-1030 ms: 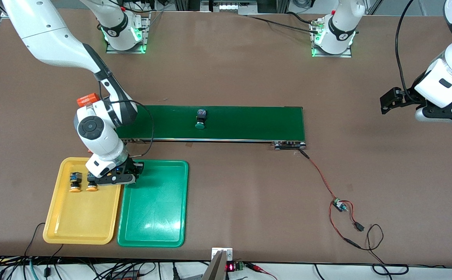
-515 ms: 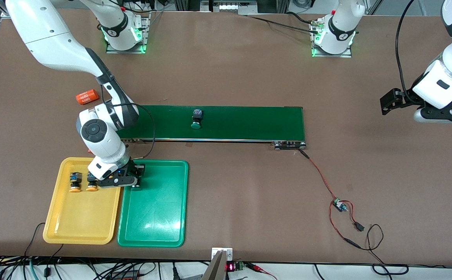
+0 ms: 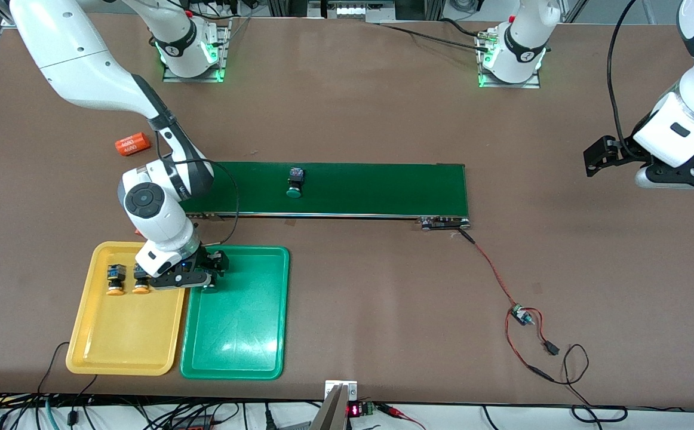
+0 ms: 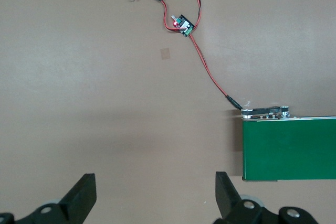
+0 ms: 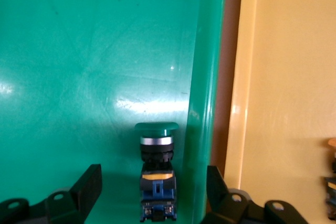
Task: Sort buttons by color to trays
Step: 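Move the right gripper back and grasp the second green button on the belt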
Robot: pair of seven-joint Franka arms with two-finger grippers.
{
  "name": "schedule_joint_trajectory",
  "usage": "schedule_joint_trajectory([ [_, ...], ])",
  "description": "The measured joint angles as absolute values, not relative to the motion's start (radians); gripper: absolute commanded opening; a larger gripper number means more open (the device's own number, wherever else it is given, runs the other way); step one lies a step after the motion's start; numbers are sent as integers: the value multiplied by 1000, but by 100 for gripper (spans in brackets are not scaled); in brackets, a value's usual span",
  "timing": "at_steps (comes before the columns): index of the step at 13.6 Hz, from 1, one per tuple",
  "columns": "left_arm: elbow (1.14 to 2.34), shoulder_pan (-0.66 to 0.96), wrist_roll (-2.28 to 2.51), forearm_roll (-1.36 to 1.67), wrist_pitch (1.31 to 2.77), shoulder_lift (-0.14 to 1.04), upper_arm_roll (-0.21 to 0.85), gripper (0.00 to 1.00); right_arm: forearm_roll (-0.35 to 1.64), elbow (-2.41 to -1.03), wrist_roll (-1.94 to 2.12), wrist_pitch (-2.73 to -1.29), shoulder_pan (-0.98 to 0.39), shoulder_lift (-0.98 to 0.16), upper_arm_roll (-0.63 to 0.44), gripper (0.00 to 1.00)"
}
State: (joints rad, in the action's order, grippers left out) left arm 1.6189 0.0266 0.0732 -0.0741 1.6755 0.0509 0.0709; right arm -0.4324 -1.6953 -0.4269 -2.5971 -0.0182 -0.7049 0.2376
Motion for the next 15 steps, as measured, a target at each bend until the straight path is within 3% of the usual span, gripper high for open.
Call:
schedule_joint_trajectory([
  [6, 1618, 25, 73, -74, 1676, 51, 70, 100, -423, -1685, -549, -2389, -54, -609, 265, 100],
  [11, 1618, 26, 73, -74, 1676, 51, 72, 100, -296, -1692, -587, -2211, -75, -535, 324, 100],
  [15, 1618, 26, 73, -74, 1676, 51, 72, 100, -272, -1772, -642, -2192, -104, -462, 340, 100],
])
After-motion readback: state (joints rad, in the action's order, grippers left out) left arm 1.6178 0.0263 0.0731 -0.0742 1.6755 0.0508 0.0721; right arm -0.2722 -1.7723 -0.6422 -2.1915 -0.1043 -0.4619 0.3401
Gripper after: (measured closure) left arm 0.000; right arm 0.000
